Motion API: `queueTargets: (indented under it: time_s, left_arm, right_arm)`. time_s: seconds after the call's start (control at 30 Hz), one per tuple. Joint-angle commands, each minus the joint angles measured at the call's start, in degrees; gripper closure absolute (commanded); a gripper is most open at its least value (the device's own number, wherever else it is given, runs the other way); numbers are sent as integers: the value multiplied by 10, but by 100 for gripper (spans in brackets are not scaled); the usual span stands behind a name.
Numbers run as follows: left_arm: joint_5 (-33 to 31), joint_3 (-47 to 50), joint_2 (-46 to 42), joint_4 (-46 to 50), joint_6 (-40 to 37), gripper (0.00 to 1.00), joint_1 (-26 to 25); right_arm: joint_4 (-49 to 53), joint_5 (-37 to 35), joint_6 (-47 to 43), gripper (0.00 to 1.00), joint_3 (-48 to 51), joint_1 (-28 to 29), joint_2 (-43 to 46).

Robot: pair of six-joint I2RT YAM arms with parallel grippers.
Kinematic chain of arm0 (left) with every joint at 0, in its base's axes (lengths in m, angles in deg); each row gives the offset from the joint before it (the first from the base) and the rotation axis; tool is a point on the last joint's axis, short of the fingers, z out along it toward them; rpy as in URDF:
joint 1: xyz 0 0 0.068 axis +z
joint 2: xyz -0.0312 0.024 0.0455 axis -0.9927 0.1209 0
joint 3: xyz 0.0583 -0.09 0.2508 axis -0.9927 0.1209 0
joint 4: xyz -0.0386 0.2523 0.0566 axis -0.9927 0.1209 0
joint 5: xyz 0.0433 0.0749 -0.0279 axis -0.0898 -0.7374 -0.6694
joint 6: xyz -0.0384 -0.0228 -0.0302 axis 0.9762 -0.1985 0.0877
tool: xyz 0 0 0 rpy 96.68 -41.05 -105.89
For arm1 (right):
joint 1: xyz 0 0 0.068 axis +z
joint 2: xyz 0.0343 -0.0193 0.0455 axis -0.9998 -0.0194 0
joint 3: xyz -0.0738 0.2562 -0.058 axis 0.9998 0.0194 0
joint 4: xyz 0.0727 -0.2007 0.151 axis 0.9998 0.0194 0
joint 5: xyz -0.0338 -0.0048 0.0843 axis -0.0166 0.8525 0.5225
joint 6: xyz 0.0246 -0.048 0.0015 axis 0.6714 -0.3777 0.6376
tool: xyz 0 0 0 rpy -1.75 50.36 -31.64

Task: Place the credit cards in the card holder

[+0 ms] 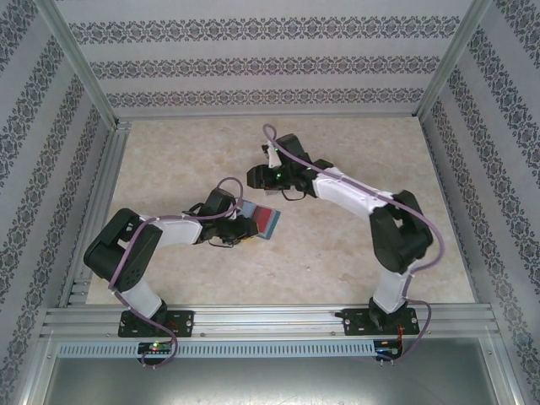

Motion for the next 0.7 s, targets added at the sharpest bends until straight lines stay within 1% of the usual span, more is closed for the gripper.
queueTargets:
  time_s: [0.0, 0.13, 0.3, 0.43, 0.53, 0.67]
  left_arm:
    - [-15, -23, 2, -32, 11, 70, -11]
    - [-43, -19, -26, -35, 6, 69, -17]
    - [-114, 4, -95, -23, -13, 67, -18]
    - [-176, 6, -139, -15, -28, 64, -17]
    - [-209, -25, -145, 4, -52, 62, -18]
    - [-230, -102, -118, 48, -96, 60, -17]
  right_arm:
    - [35, -45, -50, 52, 32, -24, 42]
    - [50, -60, -78, 51, 56, -57, 88]
    - [72, -85, -116, 50, 68, -90, 131]
    - [74, -83, -131, 48, 63, -111, 145]
    - [74, -83, -145, 47, 56, -119, 147]
    - [70, -76, -156, 47, 52, -130, 143]
